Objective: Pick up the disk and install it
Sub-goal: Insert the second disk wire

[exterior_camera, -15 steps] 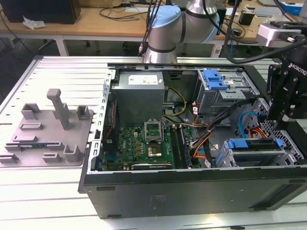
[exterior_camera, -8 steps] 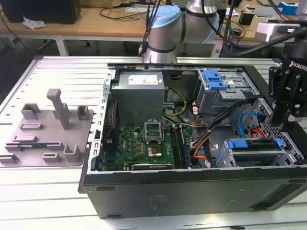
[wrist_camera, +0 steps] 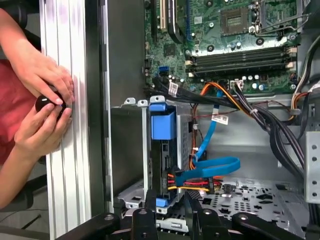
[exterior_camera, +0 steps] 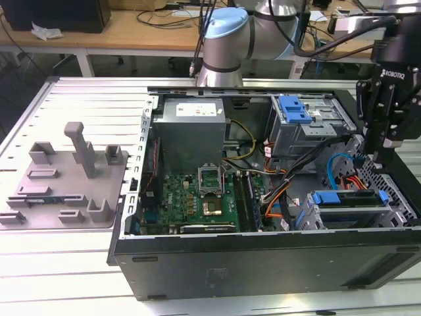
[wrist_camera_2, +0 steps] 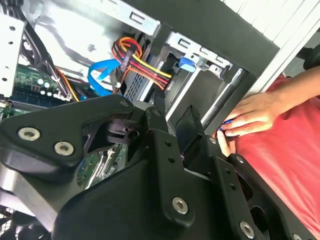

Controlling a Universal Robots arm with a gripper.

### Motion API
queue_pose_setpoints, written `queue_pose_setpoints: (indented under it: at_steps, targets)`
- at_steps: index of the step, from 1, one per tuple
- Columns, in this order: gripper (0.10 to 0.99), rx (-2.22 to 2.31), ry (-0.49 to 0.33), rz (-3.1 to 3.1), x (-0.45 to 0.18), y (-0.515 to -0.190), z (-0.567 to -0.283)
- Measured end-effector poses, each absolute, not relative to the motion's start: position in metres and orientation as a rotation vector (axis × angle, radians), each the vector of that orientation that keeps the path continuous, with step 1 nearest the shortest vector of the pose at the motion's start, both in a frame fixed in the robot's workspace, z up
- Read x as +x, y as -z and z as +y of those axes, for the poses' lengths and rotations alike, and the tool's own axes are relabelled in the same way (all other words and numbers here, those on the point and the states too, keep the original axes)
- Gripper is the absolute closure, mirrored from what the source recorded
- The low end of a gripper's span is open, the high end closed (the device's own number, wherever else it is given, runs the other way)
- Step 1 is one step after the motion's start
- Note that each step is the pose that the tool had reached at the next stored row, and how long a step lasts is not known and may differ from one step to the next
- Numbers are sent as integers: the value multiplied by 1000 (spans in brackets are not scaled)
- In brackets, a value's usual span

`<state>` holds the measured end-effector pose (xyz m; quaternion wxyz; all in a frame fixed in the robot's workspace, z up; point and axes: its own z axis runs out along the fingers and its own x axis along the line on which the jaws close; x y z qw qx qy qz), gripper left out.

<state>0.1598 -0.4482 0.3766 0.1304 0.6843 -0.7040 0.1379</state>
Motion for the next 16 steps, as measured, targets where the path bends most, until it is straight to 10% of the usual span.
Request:
queue_pose_setpoints:
  at_steps: [16]
  targets:
    - [722,1990,-400,-2029,149,-369,-444]
